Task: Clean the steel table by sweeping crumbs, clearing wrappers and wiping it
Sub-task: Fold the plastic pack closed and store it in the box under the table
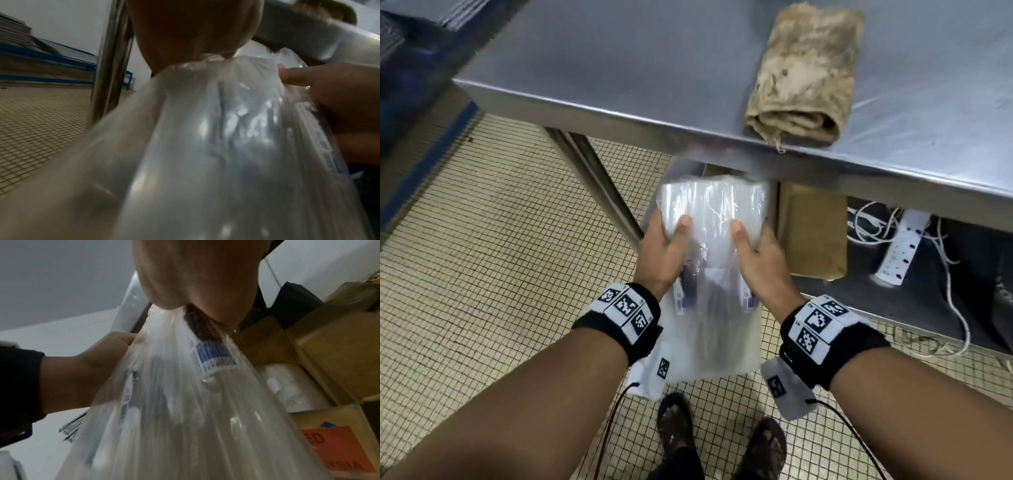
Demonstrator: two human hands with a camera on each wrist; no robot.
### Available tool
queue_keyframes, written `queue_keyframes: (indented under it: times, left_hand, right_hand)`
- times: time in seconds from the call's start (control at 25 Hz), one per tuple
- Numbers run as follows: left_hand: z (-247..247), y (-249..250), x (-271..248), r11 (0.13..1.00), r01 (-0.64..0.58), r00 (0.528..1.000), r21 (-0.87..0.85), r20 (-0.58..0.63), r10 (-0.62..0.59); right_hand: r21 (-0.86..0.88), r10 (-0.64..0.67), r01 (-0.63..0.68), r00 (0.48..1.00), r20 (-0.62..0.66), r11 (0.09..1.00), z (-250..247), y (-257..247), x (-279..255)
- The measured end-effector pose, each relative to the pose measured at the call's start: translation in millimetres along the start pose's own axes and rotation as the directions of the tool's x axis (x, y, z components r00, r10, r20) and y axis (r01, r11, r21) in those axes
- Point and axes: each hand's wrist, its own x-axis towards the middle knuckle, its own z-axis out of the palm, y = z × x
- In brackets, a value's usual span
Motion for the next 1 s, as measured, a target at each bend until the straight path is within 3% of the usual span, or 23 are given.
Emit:
queue_keyframes:
  times: [0.12, 0.24, 0.4, 0.56, 0.8, 1.0]
  left_hand:
    - [17.4, -28.7, 37.0, 0.999, 0.013, 0.999, 0.046, 0.045, -0.015]
    - [32.5, -47.1, 75.0, 0.983, -0.068, 0.992, 0.173, 0.121, 0.047]
    - [55.1, -53.1, 117.9, 0.964, -0.130, 0.982, 0.230, 0.165, 0.092]
    - [79.5, -54.9, 154.5, 0.978, -0.140, 0.977, 0.153, 0.180, 0.111]
    - [101.9, -44.1, 193.8, 0.930, -0.345, 0.913, -0.124, 0.188, 0.363]
    - [106.9, -37.8, 220.0, 0.905, -0.419, 0.893, -0.068, 0.149, 0.424]
  right_hand:
    - [0.022, 0.028, -0.027, 0.998, -0.056, 0.999, 9.9, 30.5, 36.9]
    - [0.056, -0.003, 0.010, 0.992, -0.128, 0.998, 17.3, 51.1, 77.2]
    - [0.064, 0.000, 0.008, 0.991, -0.133, 0.998, 7.4, 57.9, 121.4]
    - [0.019, -0.003, 0.007, 0.982, -0.190, 1.000, -10.0, 53.5, 148.9]
    - [0.001, 0.007, -0.007, 0.969, -0.249, 1.000, -31.0, 33.4, 168.5]
    - [-0.060, -0.137, 0.124, 0.931, -0.338, 0.990, -32.7, 22.5, 165.6]
